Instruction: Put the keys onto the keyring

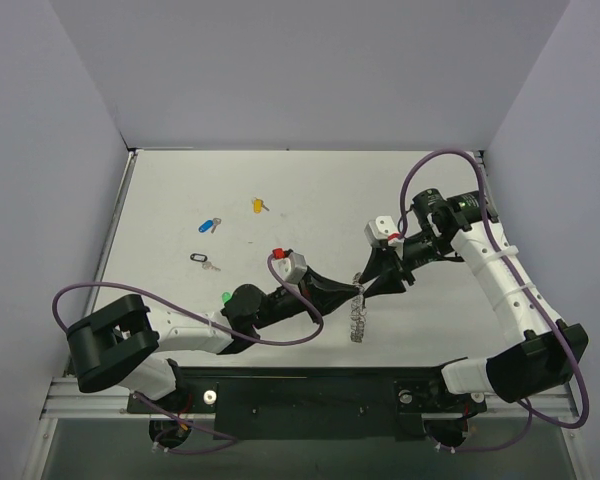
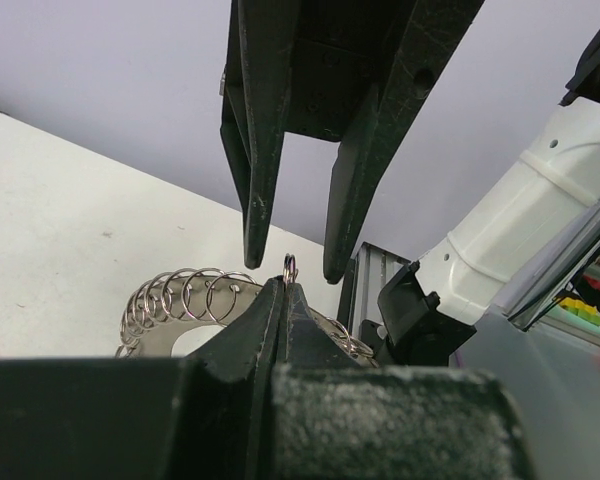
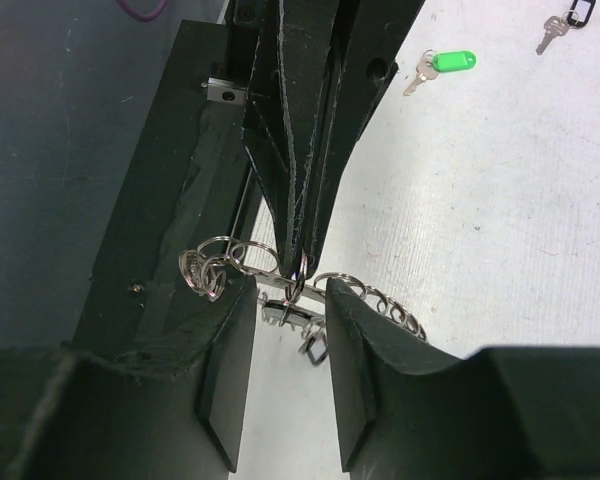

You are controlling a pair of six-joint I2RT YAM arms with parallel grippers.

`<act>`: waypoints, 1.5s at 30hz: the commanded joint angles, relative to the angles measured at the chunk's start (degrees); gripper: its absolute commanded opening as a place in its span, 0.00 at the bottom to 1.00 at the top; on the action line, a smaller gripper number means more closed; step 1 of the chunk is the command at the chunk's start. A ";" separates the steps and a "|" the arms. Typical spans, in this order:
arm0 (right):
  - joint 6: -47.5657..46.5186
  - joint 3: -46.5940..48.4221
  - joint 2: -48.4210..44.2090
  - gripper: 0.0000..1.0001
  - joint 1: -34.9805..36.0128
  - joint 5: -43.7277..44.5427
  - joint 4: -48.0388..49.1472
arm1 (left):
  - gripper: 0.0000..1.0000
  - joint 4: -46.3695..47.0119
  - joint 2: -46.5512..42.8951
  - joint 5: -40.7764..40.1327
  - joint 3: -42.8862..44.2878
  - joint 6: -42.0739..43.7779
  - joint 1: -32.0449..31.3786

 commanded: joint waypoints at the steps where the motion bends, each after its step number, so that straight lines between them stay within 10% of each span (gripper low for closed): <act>1: -1.60 -0.37 -0.26 0.27 0.36 -2.58 -14.56 | 0.00 9.66 -1.11 -2.26 2.32 0.27 -0.10; 19: -1.42 -0.81 1.50 0.25 0.72 -2.58 -14.12 | 0.00 11.07 -1.55 -3.76 2.14 0.97 -0.72; 26: -1.07 -0.72 1.41 0.00 1.33 -2.31 -13.94 | 0.00 10.98 -1.38 -4.02 2.06 1.06 -0.72; 33: 3.22 -0.54 0.97 0.00 1.42 0.31 -11.23 | 0.00 7.83 -2.25 -4.64 1.79 -0.43 -0.54; 38: 10.96 -1.51 0.01 0.00 2.12 5.59 -6.13 | 0.41 -5.50 -8.13 -3.32 0.74 -0.35 0.16; 45: 13.17 -1.51 -0.52 0.00 4.23 12.18 -4.28 | 0.54 -40.13 -17.02 -0.69 8.02 11.58 -0.28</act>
